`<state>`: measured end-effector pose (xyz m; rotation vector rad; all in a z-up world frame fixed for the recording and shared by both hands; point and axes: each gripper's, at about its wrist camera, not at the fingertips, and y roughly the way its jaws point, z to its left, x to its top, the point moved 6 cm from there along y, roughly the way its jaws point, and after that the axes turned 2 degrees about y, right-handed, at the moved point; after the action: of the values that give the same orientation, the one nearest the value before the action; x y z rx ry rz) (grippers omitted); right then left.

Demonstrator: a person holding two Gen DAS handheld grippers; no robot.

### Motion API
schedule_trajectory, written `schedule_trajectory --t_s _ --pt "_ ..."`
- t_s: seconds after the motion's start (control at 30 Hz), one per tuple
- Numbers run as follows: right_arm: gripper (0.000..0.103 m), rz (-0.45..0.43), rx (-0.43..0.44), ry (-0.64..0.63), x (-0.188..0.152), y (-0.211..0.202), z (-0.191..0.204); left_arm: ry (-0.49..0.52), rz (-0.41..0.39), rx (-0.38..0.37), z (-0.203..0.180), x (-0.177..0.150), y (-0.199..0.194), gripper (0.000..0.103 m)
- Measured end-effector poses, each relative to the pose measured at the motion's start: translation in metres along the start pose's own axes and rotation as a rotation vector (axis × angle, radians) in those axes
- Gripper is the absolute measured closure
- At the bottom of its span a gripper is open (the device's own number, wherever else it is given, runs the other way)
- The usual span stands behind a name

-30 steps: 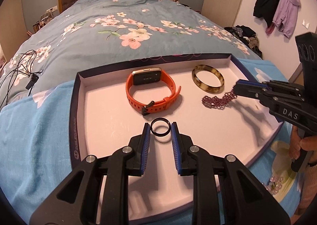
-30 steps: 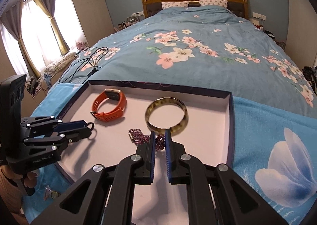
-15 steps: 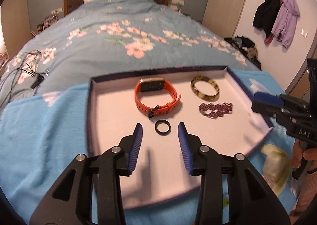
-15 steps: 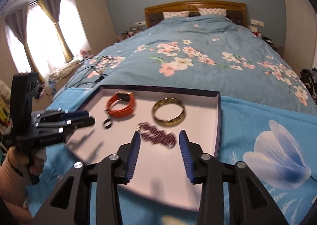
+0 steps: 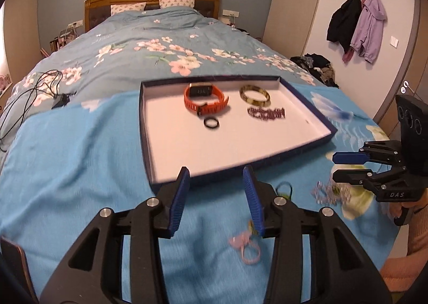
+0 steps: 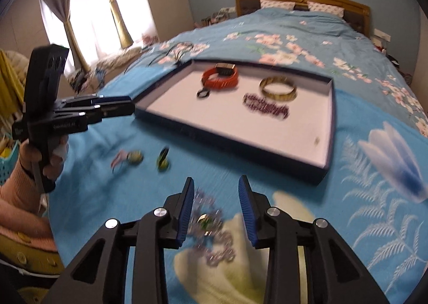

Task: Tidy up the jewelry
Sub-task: 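Grasp the pink hair tie with the left tool while the right tool grasps the crystal bracelet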

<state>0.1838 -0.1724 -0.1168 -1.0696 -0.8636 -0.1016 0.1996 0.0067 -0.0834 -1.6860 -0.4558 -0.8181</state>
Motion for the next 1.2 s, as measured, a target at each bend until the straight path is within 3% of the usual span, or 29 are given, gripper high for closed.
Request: schedule_trajectory --t_s 0.33,0.37,0.43,0.5,1.2 --pt "0.07 0.048 0.006 -0.015 -0.011 0.011 0.008 0.025 0.021 -0.027 -0.008 -0.027 -0.008 0.058" --pt "0.071 0.053 0.008 -0.016 -0.012 0.013 0.009 0.031 0.026 -0.029 -0.01 -0.029 -0.007 0.058" --pt "0.087 0.055 0.008 -0.016 -0.012 0.014 0.009 0.042 0.036 -0.031 -0.013 -0.034 -0.007 0.058" --pt "0.095 0.046 0.008 -0.015 -0.012 0.012 0.01 0.051 0.039 -0.037 -0.016 -0.038 -0.008 0.058" --pt "0.095 -0.124 0.027 0.065 0.004 -0.045 0.007 0.089 0.078 -0.078 -0.026 -0.056 -0.01 0.058"
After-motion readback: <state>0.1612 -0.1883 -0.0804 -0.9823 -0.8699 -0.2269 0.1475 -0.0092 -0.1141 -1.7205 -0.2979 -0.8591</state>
